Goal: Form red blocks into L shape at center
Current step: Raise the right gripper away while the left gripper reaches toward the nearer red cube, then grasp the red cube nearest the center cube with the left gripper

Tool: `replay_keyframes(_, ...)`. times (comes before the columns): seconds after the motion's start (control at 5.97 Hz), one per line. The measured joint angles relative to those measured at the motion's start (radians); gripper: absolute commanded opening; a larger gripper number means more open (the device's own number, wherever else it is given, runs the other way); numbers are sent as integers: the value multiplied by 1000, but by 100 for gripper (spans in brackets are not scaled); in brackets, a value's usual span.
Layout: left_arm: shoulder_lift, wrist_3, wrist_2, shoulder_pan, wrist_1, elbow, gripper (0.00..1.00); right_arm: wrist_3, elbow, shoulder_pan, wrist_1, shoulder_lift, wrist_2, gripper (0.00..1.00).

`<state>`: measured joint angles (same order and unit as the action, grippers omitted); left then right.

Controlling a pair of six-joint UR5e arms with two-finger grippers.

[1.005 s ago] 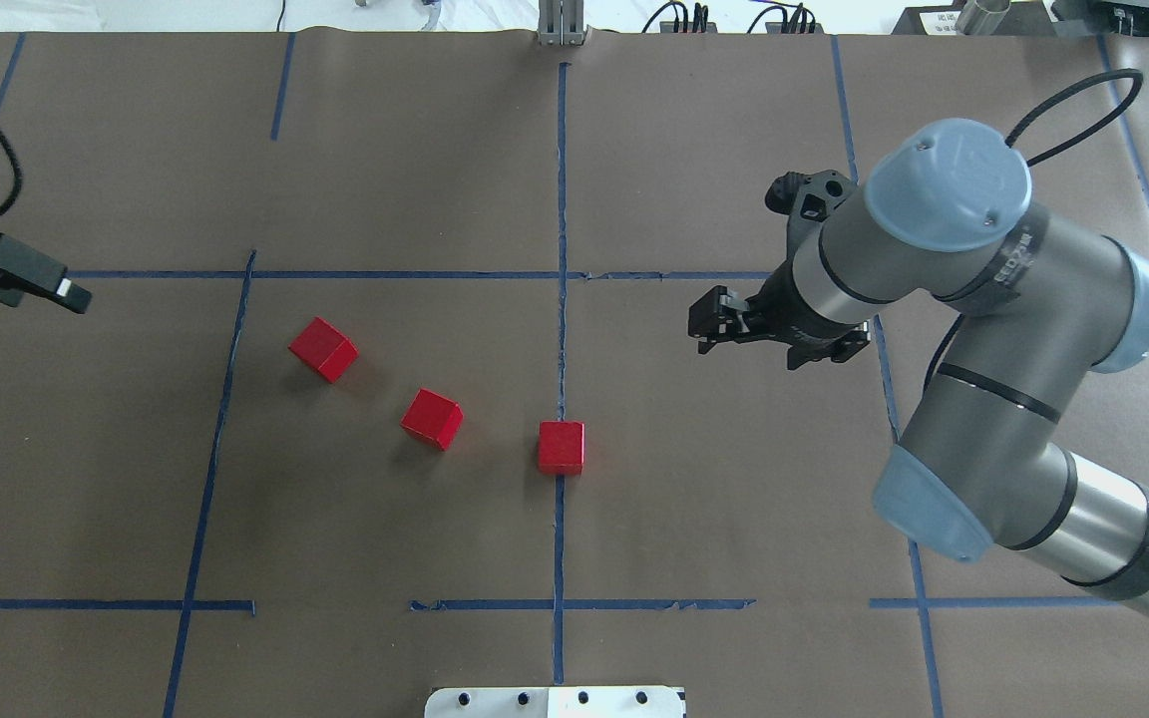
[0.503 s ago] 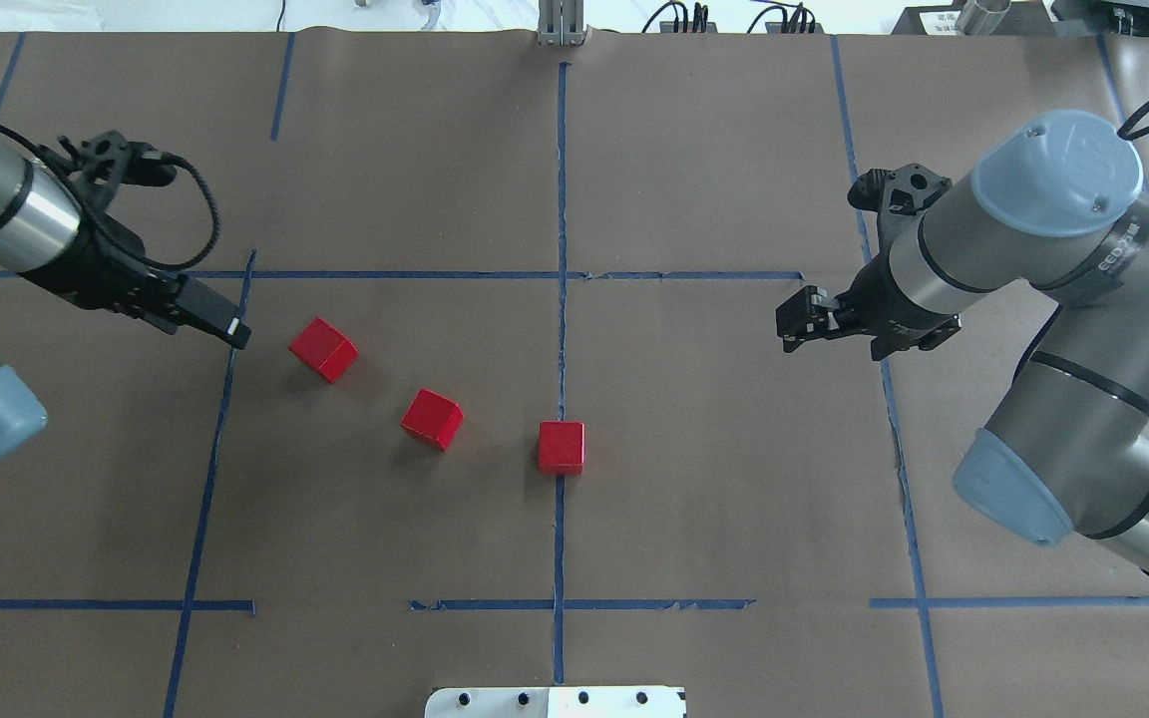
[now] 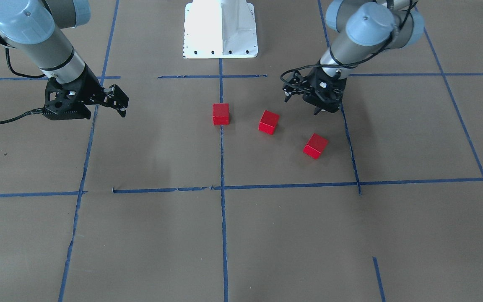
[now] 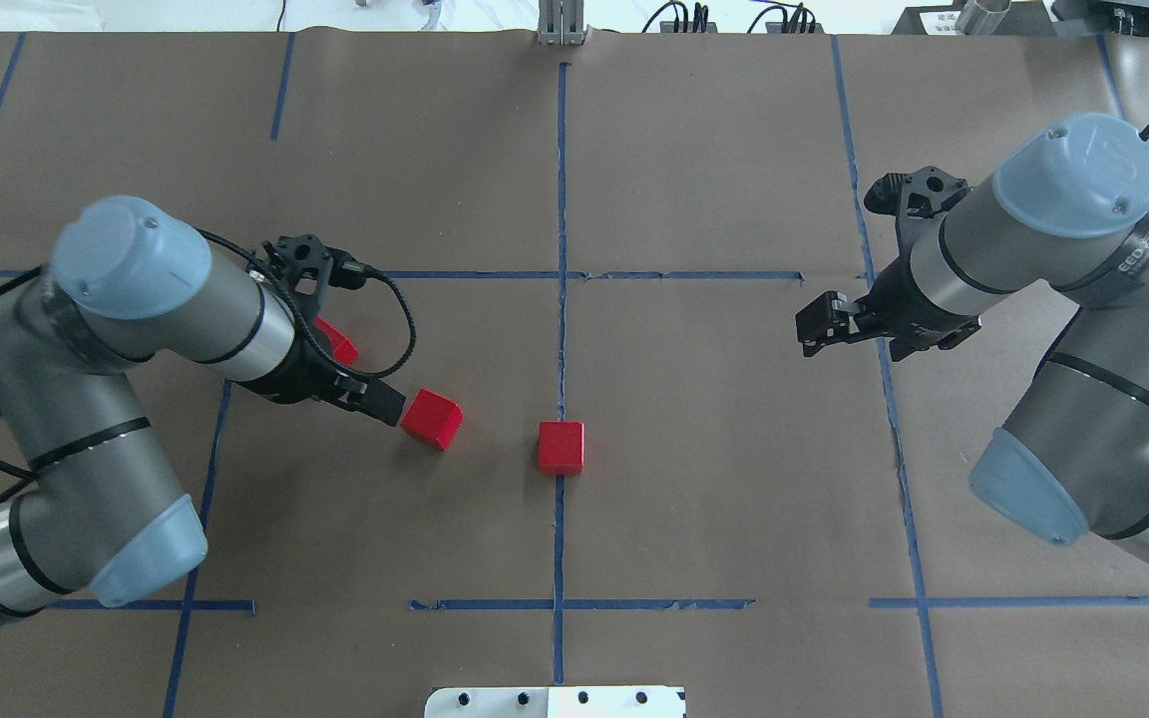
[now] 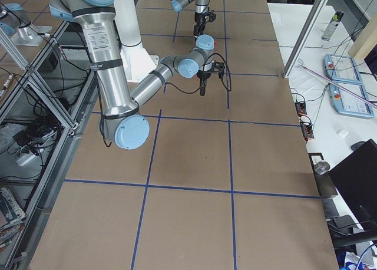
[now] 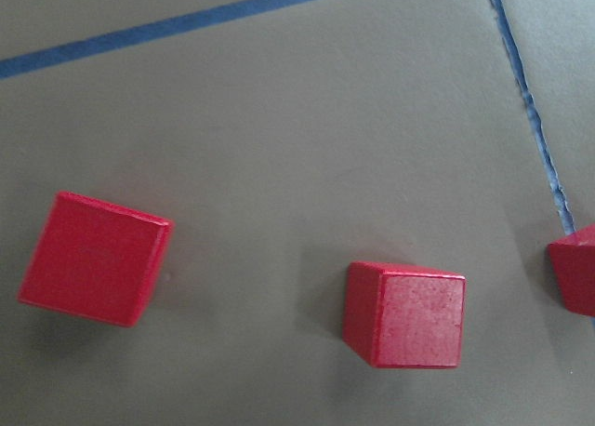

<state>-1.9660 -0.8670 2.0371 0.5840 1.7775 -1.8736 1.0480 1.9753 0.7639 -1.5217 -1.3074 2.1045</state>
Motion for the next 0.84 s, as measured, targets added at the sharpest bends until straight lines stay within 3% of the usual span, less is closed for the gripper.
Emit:
replay_keyframes(0.34,-70,-16,-135,-92,-78,29,100,-2,-2,-2,0,0,1,100)
replay_keyframes(0.84,-111,-9,-206,-115,-83,89,100,0,1,-3,1,0,0,100)
